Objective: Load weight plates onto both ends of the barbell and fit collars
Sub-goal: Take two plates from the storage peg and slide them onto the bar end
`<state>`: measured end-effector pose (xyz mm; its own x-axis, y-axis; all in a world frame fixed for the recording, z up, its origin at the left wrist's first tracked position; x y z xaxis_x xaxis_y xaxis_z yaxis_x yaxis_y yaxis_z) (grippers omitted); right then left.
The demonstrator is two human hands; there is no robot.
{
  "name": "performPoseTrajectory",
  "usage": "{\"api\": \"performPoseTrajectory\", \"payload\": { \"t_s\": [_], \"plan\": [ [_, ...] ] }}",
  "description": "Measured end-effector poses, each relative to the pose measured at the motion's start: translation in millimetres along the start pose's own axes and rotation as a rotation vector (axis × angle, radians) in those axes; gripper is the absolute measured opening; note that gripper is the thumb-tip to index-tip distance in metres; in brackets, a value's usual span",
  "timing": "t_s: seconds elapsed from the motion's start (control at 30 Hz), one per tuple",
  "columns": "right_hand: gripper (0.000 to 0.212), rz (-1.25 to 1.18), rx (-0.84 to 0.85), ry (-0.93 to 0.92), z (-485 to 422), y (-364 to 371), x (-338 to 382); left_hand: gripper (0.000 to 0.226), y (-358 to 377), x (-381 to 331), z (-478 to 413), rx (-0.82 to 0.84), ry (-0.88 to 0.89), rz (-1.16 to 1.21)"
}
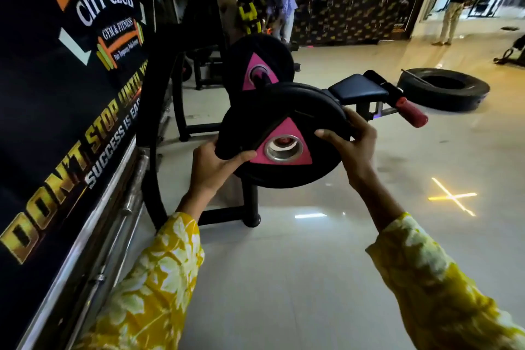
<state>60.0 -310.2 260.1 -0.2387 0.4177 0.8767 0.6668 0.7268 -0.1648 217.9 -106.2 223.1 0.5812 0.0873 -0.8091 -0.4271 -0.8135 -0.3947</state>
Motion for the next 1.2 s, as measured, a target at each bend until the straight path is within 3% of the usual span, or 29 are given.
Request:
{"api": "performPoseTrajectory", "payload": {
  "t_s": [0.23,0.4,0.5,0.6,0.67,0.73,0.93,1.2],
  "plan": [
    [0.053,-0.071,0.086,-0.03,-27,-7,-24,0.041,6,-2,-16,-0.032,-0.019,-0.048],
    [0.068,-0.056,0.119,-0.027,-53,3,-38,0.066,9,8,-30,-0.077,-0.062,-0.053],
    [0.062,0.144,0.049,-0.078,-57,12,-47,0.063,18,-8,-32,-0.274,0.104,-0.226],
    [0.059,0.604,-0.072,-0.372,-46,27,-47,0.047,42,-32,-42,-0.371,0.443,-0.64],
    [0.056,0.86,-0.113,-0.523,-50,37,-54,0.051,56,-25,-54,-0.338,0.451,-0.857],
    [0.055,1.01,-0.181,-0.549,-61,44,-63,0.054,61,-9,-64,-0.375,0.379,-0.986],
    [0.056,1.061,-0.375,-0.687,-85,54,-80,0.056,66,7,-82,-0.517,0.447,-1.083],
    [0.056,1.14,-0.315,-0.626,-175,81,-113,0.058,63,61,-172,-0.466,0.398,-0.988]
  ]
}}
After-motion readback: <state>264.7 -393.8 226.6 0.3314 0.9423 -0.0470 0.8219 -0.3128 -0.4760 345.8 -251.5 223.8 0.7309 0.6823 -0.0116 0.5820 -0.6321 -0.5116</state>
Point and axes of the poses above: each hand's wrist, its own z-axis away from the middle knuckle, its own y-axis out of the palm, x = y × z, the point moved 3 cm from there along -z, towards the middle knuckle, and after that the axes turned 12 degrees about x, right-handed, at the moved point
